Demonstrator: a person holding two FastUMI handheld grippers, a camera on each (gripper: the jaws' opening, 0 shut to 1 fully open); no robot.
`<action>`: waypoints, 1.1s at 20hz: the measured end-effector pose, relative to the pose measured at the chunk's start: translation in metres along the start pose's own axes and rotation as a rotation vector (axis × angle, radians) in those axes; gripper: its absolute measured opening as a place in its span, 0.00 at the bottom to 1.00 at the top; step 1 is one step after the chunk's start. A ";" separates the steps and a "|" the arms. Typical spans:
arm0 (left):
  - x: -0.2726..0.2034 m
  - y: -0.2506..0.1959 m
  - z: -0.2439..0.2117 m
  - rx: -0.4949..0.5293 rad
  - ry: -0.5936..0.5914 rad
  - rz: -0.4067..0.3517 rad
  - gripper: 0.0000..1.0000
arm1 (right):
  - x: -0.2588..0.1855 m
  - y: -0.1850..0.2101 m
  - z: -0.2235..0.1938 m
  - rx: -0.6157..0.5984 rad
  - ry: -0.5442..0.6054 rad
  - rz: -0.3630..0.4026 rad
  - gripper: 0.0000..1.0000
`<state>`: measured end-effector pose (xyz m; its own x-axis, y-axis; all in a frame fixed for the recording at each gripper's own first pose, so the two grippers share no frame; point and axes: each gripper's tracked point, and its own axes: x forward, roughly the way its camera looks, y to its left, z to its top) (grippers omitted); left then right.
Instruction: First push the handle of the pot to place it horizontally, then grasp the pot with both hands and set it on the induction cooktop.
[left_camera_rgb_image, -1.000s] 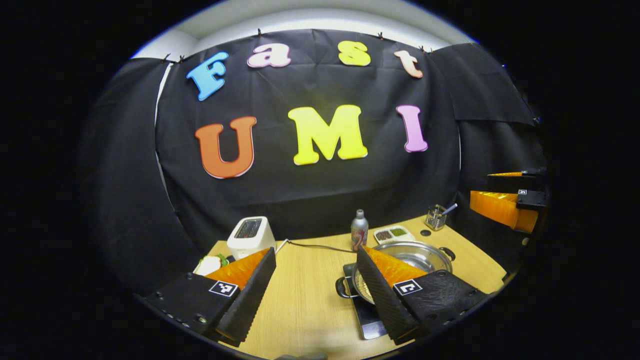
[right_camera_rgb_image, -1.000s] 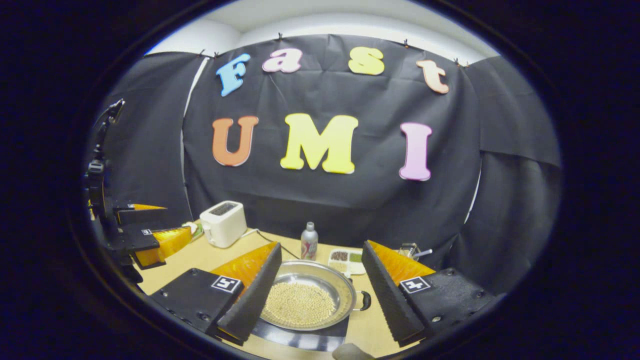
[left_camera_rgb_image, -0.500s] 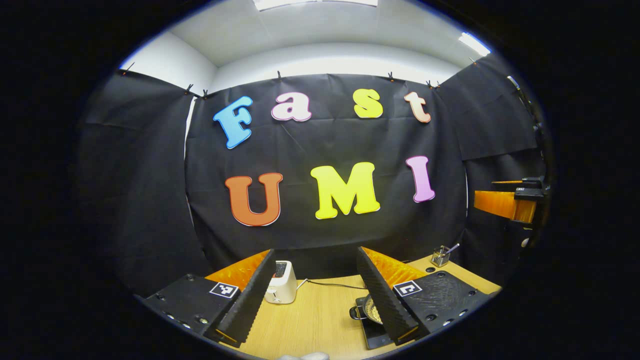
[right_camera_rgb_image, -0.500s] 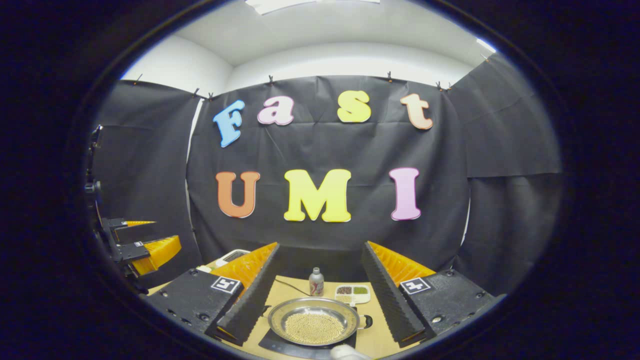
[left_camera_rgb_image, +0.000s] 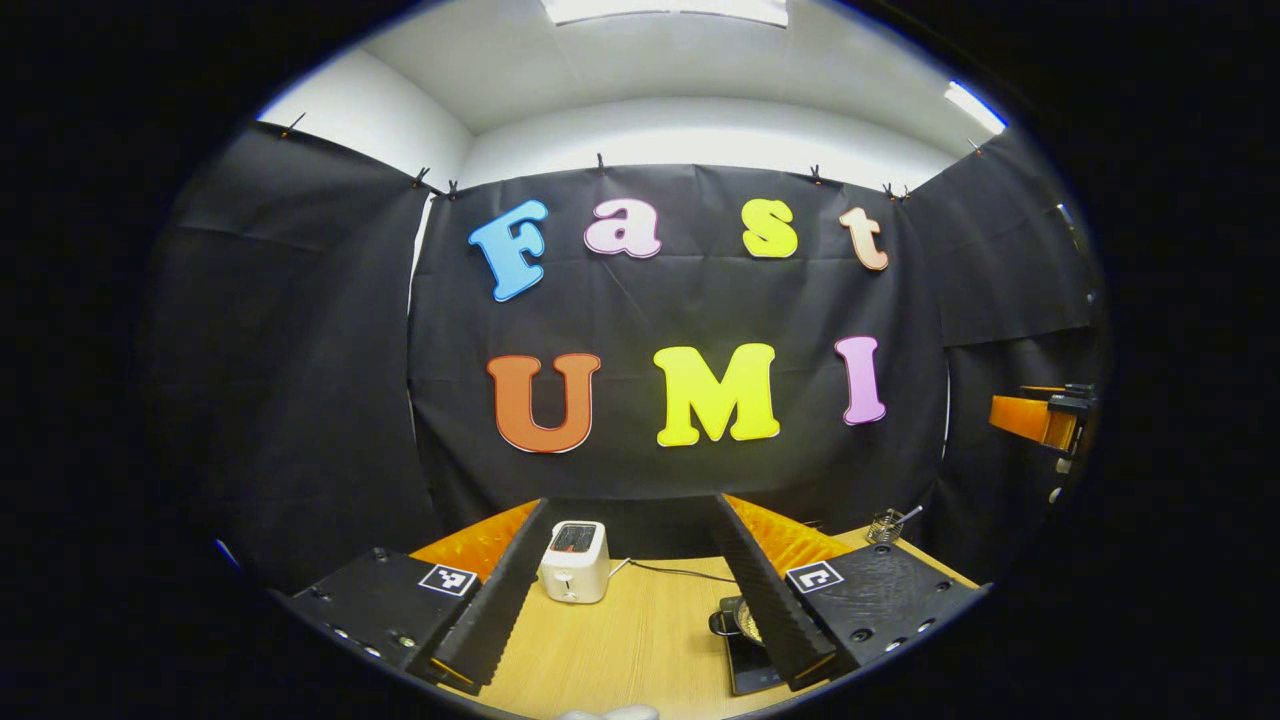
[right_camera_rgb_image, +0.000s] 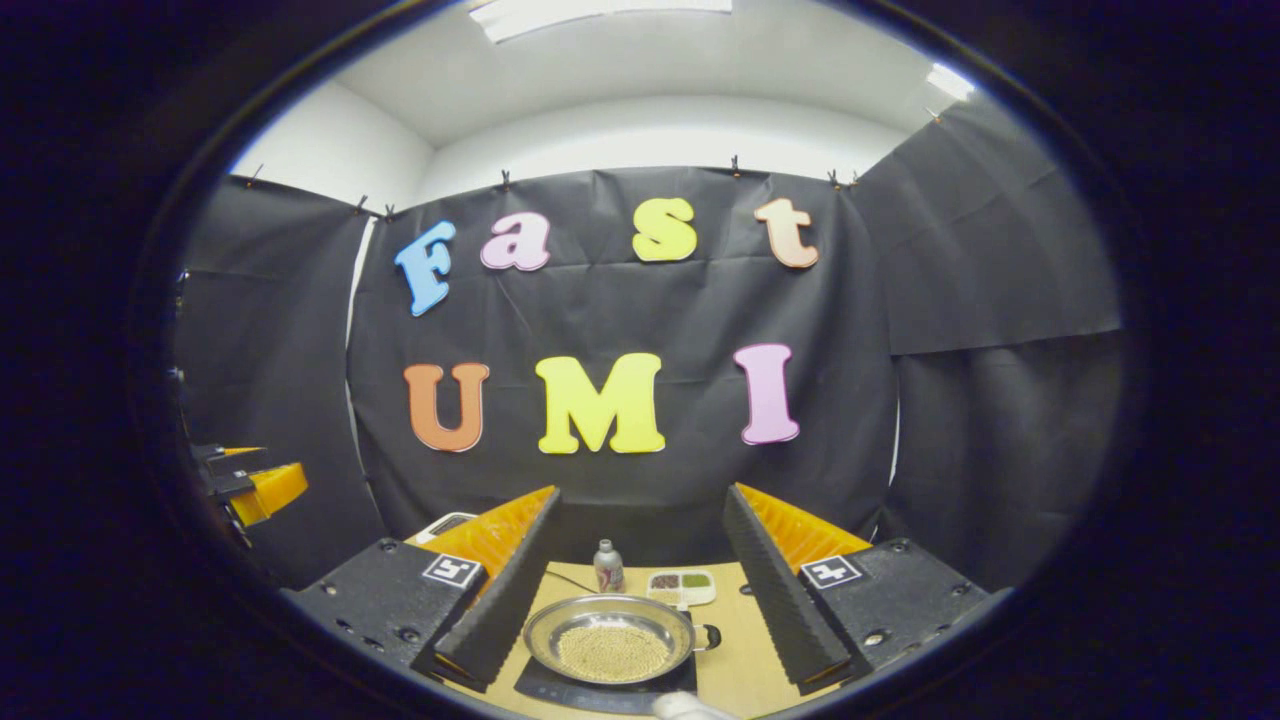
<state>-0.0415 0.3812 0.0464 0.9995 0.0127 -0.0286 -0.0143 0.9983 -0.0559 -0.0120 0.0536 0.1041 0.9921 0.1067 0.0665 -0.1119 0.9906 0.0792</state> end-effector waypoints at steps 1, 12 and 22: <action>-0.001 -0.003 0.000 0.000 0.000 -0.005 0.97 | -0.002 -0.001 -0.002 -0.001 0.004 0.002 1.00; -0.008 -0.017 0.009 -0.026 -0.026 -0.048 0.96 | -0.024 -0.010 -0.006 -0.015 0.013 -0.027 1.00; -0.014 -0.021 0.014 -0.015 -0.028 -0.057 0.96 | -0.033 -0.010 0.000 -0.027 -0.001 -0.028 1.00</action>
<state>-0.0549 0.3606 0.0623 0.9991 -0.0428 0.0029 0.0429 0.9965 -0.0721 -0.0440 0.0397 0.1014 0.9947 0.0786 0.0659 -0.0823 0.9951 0.0546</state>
